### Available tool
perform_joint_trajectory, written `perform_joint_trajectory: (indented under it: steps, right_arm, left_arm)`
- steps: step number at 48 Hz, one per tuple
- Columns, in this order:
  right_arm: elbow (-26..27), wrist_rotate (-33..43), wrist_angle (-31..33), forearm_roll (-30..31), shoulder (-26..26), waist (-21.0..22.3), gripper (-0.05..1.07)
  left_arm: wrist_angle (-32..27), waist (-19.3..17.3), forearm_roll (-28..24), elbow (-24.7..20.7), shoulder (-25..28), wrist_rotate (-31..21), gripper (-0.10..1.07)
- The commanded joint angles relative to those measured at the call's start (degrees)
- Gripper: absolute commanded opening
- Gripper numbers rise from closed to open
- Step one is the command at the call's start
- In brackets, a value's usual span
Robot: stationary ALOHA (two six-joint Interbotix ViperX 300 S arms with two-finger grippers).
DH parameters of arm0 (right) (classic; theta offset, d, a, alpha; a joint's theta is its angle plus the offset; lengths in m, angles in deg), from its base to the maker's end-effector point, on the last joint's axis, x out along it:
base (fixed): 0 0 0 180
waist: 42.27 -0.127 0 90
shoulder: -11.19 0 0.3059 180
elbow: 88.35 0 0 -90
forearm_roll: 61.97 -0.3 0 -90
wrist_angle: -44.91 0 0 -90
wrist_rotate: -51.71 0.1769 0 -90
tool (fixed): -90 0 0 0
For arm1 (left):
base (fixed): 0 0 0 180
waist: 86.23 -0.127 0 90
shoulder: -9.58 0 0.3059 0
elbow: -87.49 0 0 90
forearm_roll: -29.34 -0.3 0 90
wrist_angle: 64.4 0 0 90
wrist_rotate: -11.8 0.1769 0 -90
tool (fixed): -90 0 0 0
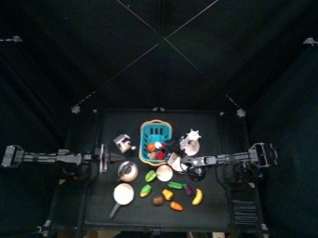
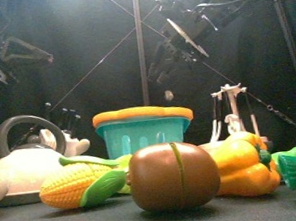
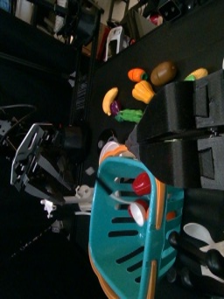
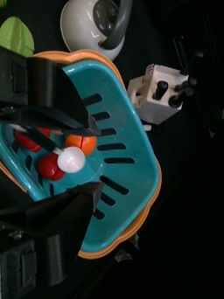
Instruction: Place ladle into basket
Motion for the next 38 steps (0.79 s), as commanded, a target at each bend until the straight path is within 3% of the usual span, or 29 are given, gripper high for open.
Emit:
perform_joint_trajectory:
  steps: [1,38]
  right_arm:
    - [1.1,0.0,0.0,0.0,-0.7,0.3,0.87]
    - [-3.3,-0.4,0.4,-3.3,-5.6,-0.3,0.88]
  left_arm:
    - [0.5,-0.2,0.1,-1.1,0.4,0.0,-0.02]
    - [0.4,-0.2,0.1,-1.1,0.4,-0.2,-0.02]
